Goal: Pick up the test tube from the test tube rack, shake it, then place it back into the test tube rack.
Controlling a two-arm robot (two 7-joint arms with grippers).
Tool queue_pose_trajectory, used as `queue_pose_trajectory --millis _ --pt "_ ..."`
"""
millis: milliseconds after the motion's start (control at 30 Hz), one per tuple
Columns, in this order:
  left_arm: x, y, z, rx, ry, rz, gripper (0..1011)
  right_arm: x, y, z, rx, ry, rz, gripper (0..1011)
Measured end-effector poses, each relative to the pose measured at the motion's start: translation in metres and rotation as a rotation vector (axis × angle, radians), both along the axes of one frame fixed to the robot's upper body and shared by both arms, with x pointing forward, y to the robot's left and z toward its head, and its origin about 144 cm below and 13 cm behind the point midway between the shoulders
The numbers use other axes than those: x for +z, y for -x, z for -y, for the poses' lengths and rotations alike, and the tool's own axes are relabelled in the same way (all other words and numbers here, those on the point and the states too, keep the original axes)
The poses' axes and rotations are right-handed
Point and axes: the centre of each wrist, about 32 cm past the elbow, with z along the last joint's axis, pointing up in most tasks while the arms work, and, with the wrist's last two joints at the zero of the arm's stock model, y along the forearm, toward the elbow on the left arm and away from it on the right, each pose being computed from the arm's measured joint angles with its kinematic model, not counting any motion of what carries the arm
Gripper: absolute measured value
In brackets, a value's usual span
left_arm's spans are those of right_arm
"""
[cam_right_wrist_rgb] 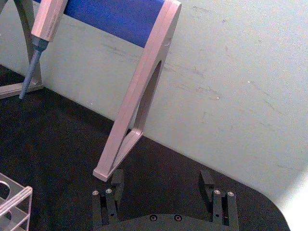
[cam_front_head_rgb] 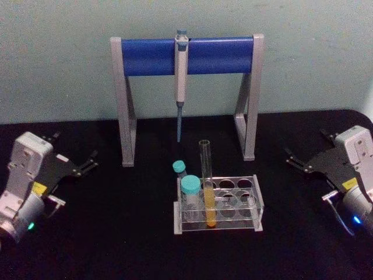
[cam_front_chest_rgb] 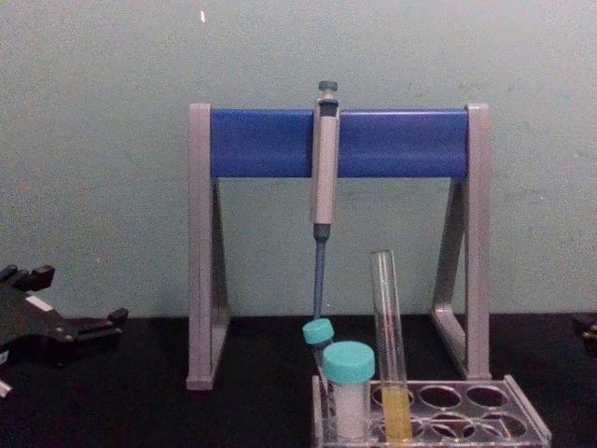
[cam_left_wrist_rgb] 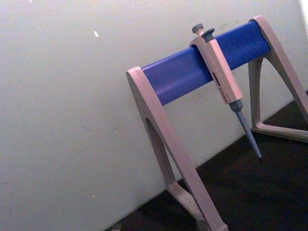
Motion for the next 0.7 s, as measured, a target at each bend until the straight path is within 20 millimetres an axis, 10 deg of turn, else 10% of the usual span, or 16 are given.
queue_pose_trajectory --millis 700 --pt "0.0 0.0 0.0 0.0 0.0 0.0 1001 0.0 0.0 0.0 0.0 0.0 0.0 1000"
